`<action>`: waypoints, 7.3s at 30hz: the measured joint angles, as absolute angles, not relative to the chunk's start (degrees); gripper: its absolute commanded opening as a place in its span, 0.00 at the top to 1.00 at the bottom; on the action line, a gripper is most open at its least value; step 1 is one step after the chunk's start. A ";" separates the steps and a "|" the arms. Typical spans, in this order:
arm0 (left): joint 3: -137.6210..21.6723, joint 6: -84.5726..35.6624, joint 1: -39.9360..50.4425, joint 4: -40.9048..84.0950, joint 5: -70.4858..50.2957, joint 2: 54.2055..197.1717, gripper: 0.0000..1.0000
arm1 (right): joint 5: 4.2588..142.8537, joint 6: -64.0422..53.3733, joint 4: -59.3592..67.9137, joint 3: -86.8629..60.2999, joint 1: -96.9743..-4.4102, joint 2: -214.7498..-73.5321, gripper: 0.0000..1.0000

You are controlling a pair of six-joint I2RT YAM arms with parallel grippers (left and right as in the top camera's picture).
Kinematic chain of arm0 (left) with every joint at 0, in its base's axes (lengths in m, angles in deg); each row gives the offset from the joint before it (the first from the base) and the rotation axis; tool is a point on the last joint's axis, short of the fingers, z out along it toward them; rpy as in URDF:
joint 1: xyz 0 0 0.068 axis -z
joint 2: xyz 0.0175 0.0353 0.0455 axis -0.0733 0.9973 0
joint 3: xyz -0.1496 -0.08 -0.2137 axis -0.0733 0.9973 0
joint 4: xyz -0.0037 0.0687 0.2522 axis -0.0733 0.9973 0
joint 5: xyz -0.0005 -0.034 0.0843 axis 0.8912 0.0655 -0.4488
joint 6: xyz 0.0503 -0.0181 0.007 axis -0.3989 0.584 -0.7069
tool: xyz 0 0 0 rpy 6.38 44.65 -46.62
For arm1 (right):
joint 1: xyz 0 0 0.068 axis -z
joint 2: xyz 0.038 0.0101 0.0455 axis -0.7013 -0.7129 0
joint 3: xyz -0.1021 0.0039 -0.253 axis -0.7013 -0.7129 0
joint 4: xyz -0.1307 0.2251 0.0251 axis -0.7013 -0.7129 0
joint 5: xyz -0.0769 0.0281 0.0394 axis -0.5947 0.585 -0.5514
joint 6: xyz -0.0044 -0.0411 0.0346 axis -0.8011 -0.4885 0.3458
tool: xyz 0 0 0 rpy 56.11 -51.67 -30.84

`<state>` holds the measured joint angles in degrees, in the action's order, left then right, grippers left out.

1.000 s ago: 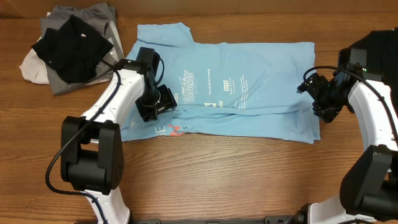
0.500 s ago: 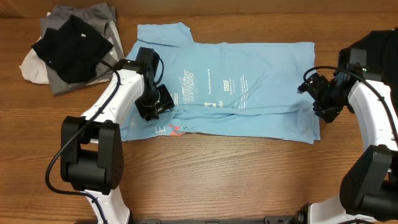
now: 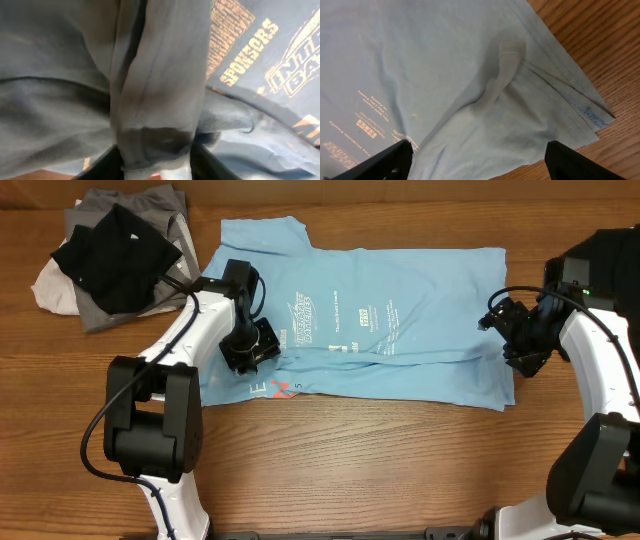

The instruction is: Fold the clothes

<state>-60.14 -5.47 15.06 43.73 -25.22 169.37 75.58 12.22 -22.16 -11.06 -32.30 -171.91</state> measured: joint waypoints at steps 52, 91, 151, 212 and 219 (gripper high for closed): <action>-70.83 -10.46 14.99 55.11 -31.67 168.80 0.23 | 73.98 12.13 -22.97 -15.39 -32.30 -171.91 0.50; -51.57 -12.90 8.59 47.57 -32.80 168.32 0.96 | 73.72 22.23 -12.00 -29.99 -31.93 -175.23 0.96; -50.43 -19.40 8.26 46.13 -25.33 162.11 0.96 | 67.08 26.97 -19.30 -27.26 -23.93 -170.99 0.96; -47.46 -15.59 6.90 49.41 -29.83 145.44 0.96 | 68.69 24.68 -17.90 -30.28 -23.32 -170.97 0.96; -47.46 -17.47 12.91 46.57 -27.47 152.19 0.96 | 70.24 19.52 -17.00 -30.28 -27.38 -170.97 0.96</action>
<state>-47.46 -17.47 12.91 46.57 -27.47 152.19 70.24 19.52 -17.00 -30.28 -27.38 -170.97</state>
